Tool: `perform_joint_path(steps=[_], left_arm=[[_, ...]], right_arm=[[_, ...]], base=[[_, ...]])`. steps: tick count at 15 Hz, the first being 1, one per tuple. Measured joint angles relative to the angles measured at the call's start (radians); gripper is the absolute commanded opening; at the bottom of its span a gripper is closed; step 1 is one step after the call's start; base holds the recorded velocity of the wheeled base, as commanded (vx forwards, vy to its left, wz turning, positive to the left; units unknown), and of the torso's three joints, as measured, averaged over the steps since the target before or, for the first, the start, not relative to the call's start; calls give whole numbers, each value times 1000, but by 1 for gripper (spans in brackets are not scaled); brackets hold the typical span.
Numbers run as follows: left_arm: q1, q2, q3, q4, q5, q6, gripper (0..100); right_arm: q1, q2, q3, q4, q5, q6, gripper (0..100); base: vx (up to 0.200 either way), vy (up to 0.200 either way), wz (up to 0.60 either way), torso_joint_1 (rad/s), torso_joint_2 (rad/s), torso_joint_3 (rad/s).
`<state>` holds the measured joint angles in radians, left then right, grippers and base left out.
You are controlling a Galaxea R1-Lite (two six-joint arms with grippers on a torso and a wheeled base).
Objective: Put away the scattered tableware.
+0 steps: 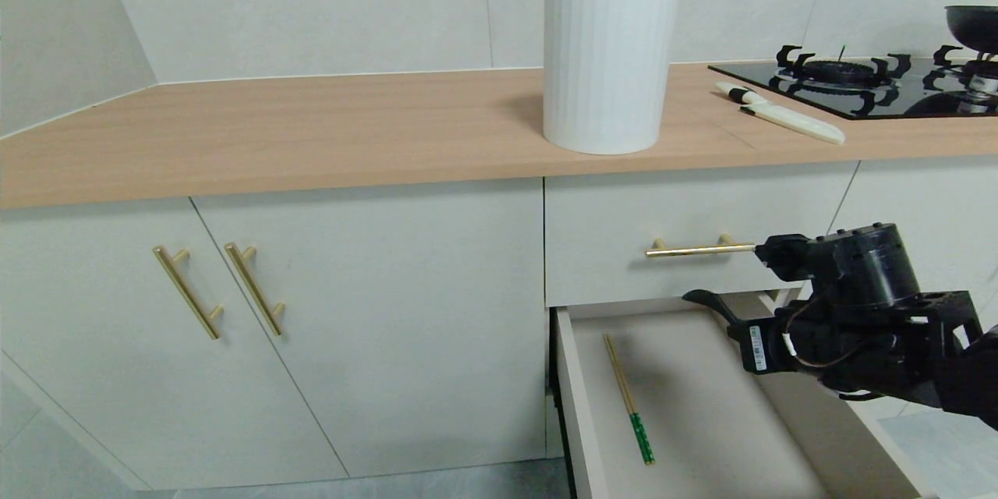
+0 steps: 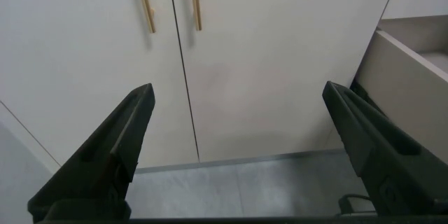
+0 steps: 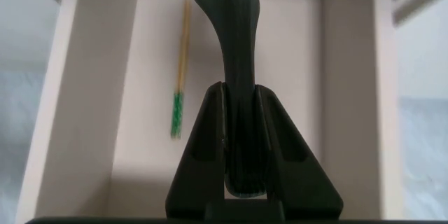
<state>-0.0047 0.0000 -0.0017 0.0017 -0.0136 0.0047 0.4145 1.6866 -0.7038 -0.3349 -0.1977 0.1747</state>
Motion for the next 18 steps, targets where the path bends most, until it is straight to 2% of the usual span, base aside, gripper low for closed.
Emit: perform_joint_path(steps=[3,12,18], left_arm=[[0,0,0,0,0,0,100],[0,0,0,0,0,0,100],[0,0,0,0,0,0,100]], right_arm=[[1,97,-7,-26,11,31,0],[-19,495,-8,-363,2,61,0],[-22,611,-7,-390,-14,54,0]], base=[[0,0,0,0,0,0],[0,0,0,0,0,0],[0,0,0,0,0,0]])
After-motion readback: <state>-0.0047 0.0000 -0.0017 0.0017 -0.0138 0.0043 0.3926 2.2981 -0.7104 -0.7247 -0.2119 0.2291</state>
